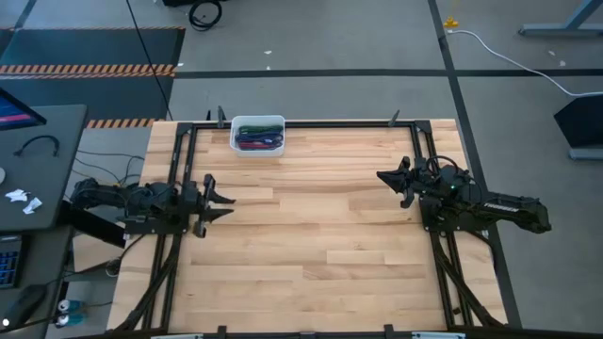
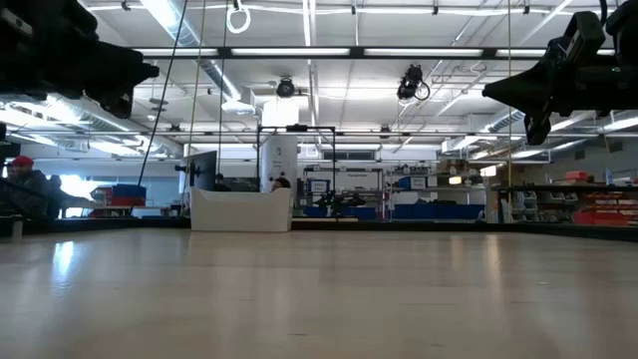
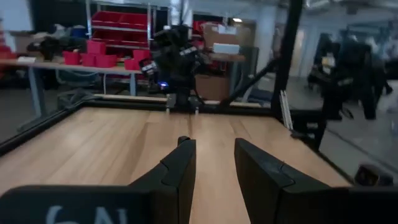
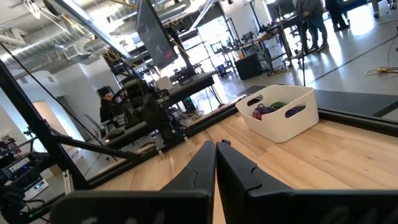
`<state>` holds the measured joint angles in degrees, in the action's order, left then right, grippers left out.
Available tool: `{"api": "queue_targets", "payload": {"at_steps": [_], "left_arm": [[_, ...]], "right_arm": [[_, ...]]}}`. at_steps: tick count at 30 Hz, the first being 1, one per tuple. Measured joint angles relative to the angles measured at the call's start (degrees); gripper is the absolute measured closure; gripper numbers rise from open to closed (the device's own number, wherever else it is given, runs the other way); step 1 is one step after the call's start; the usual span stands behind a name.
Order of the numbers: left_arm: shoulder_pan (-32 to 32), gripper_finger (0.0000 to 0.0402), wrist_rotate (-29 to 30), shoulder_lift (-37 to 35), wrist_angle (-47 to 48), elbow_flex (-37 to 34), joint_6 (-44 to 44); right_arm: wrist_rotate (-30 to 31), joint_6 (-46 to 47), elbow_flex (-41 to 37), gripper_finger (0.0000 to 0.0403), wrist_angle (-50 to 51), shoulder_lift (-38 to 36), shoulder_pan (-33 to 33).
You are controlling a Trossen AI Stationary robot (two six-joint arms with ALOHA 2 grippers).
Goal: Pick and place USB-C Cables
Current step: Return to Home Position
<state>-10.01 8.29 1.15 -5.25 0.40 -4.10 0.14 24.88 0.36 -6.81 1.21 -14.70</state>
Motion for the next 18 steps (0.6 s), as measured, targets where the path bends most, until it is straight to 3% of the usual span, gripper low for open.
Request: {"api": "queue_targets", "payload": {"at_steps": [10, 18], "left_arm": [[12.1, 0.0285, 2.0, 0.2, 2.2, 0.0, -17.6], [11.4, 0.0285, 0.2, 0.3, 2.4, 0.0, -11.6]], "right_arm": [[0.0, 0.0, 0.0, 0.0384, 0.0, 0.0, 0.0], [0.0, 0.0, 0.0, 0.0384, 0.0, 0.0, 0.0]]}}
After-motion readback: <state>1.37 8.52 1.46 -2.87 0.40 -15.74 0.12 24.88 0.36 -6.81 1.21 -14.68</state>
